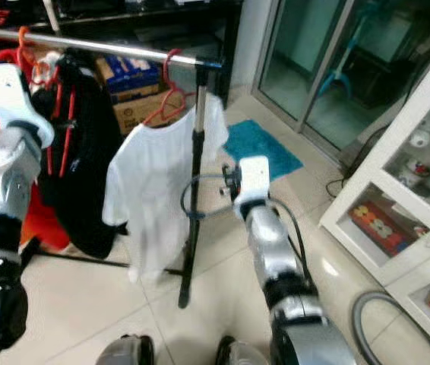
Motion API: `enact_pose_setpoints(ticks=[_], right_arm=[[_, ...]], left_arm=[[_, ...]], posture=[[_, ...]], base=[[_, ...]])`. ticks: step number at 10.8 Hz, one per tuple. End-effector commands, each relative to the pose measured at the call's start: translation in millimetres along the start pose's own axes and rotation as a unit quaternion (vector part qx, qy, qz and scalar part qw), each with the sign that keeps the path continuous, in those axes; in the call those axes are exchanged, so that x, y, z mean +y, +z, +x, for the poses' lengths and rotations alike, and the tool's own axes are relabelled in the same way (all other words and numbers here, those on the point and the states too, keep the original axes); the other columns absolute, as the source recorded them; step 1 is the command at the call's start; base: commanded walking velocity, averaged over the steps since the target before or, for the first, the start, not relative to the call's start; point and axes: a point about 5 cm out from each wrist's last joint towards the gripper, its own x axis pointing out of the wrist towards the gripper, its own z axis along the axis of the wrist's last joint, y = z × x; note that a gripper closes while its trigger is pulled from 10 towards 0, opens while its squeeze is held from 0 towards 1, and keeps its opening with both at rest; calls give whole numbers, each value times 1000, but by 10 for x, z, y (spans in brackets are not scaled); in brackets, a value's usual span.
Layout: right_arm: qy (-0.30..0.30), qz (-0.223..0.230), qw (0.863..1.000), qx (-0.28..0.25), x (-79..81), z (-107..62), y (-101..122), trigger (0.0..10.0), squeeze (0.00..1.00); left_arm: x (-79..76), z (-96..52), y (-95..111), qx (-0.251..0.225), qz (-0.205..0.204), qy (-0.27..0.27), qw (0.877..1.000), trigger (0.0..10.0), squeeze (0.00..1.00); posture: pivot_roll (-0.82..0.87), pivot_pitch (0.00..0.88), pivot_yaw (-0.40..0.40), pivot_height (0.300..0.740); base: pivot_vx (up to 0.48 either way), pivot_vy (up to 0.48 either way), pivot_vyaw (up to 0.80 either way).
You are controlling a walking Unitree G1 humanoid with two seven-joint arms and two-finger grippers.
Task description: Hang hanger
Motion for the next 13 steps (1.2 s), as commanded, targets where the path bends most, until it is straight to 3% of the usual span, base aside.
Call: enact_pose_setpoints(ticks=[1, 3, 4, 5, 7, 9, 13], right_arm=[[1, -4, 1000, -17, -3, 12, 90, 10000, 0], [5, -27, 995, -95, -22, -211, 276, 10000, 0], [-5, -32, 989, -144, -72, -445, 384, 10000, 0], [-9, -39, 987, -155, -86, -524, 410, 10000, 0], [-22, -46, 985, -163, -153, -747, 451, 10000, 0], [-13, -62, 988, -139, -175, -864, 398, 10000, 0], [-11, -57, 990, -132, -160, -907, 420, 10000, 0]], left_arm=[[-134, -43, 94, -34, 11, -24, 999, 10000, 0], [-376, -380, 135, -91, 47, -47, 994, 10000, 0], [-458, -704, 126, -136, 87, -58, 985, 10000, 0], [-455, -859, 97, -152, 101, -53, 982, 10000, 0], [-410, -1320, -202, -126, 107, -15, 986, 10000, 0], [-480, -1513, -351, -109, 99, -1, 989, 10000, 0], [-510, -1563, -184, -126, 83, 1, 989, 10000, 0]], posture=[[64, 71, -28, 740], [72, 71, -23, 740], [82, 68, -22, 740], [84, 65, -20, 740], [95, 56, -25, 740], [97, 61, -41, 740], [110, 63, -47, 740]], base=[[0, 0, 0], [0, 0, 0], [0, 0, 0], [0, 0, 0], [0, 0, 0], [0, 0, 0], [0, 0, 0]])
